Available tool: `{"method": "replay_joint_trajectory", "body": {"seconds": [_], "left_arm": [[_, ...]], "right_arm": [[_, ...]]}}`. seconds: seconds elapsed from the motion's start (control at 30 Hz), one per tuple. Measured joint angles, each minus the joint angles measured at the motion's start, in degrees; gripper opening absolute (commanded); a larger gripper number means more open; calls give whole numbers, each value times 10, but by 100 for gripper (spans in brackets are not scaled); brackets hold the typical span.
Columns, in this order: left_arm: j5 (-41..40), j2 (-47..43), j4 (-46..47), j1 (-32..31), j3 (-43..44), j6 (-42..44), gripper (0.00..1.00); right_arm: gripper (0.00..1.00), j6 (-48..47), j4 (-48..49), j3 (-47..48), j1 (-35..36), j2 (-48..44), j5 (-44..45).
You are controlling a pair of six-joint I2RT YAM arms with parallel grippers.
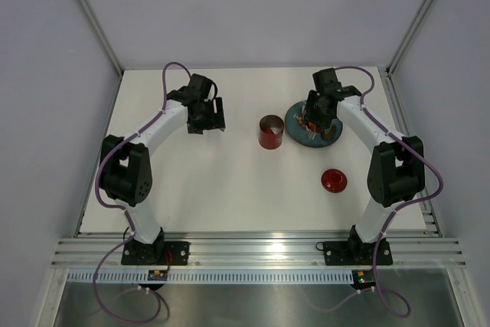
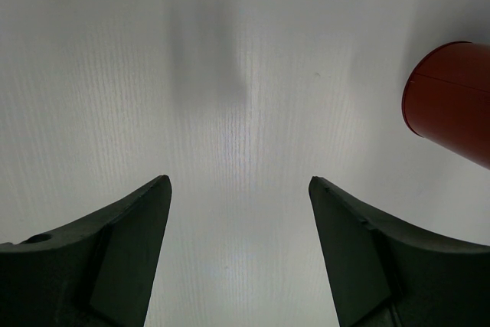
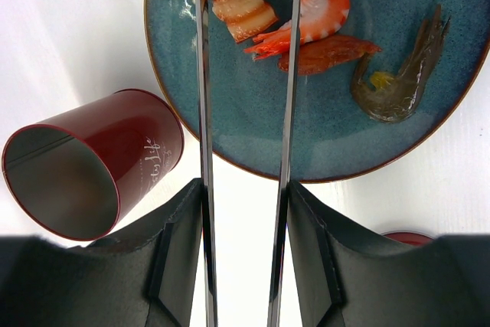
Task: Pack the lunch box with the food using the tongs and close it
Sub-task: Pick up the fake food from the plate.
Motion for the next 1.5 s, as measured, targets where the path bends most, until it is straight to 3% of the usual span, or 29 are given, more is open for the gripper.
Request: {"method": "replay_joint_trajectory", "body": {"seconds": [0.63,0.83,1.3,1.4,1.5], "left_arm": [[0,0,0,0,0,0,77],[0,0,0,0,0,0,77],[0,0,0,0,0,0,77],[0,0,0,0,0,0,77],[0,0,0,0,0,0,77]], "right_arm": [[47,-7,-3,12,0,22,0],[53,-9,-7,12,0,22,0],[52,-16,-20,12,0,22,-1],[51,-17,-23,12,0,22,-1],[42,-19,-24,12,0,22,-2]]}}
